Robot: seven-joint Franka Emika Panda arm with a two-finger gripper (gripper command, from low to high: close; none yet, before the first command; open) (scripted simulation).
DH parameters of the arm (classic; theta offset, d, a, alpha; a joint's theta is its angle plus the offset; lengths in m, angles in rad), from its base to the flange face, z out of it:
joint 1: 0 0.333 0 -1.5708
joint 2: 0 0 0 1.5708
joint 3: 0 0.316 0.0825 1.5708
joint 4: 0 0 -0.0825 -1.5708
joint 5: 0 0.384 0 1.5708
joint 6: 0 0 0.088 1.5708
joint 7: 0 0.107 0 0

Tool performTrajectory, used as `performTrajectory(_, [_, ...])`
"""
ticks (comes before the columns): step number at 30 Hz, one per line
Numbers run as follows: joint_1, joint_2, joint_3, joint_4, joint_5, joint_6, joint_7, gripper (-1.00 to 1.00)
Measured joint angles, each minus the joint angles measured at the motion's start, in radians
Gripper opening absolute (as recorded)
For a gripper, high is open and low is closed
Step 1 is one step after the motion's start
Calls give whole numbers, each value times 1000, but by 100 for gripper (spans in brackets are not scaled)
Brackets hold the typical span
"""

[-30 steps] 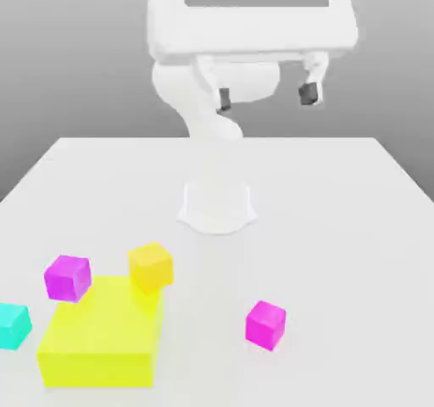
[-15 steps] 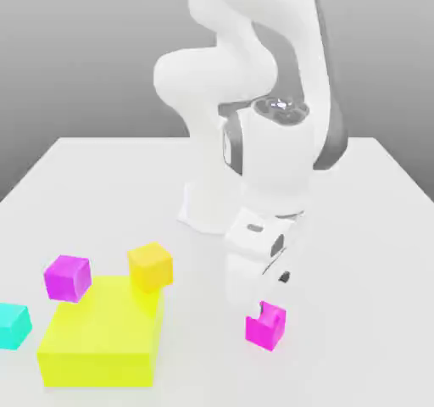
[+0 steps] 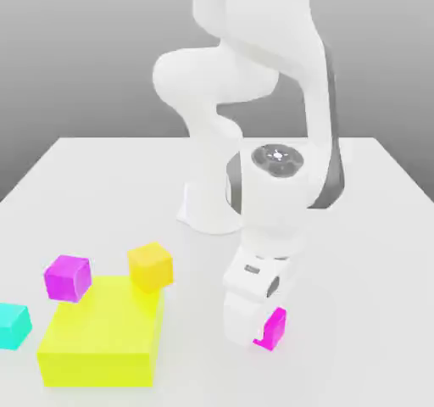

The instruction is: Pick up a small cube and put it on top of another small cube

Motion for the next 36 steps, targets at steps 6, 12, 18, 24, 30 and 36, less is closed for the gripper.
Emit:
performTrajectory(6, [44, -142, -64, -26, -78, -113, 57, -100])
performTrajectory(12, [11, -300, -95, -54, -71, -254, -16, -100])
performTrajectory(18, [-85, -495, -186, -80, -122, -430, -179, -100])
performTrajectory(24, [-237, -701, -254, -108, -270, -596, -282, -100])
performTrajectory(30, [-325, -716, -296, -144, -355, -566, -338, -100])
performTrajectory(36, [-316, -600, -319, -171, -354, -423, -347, 100])
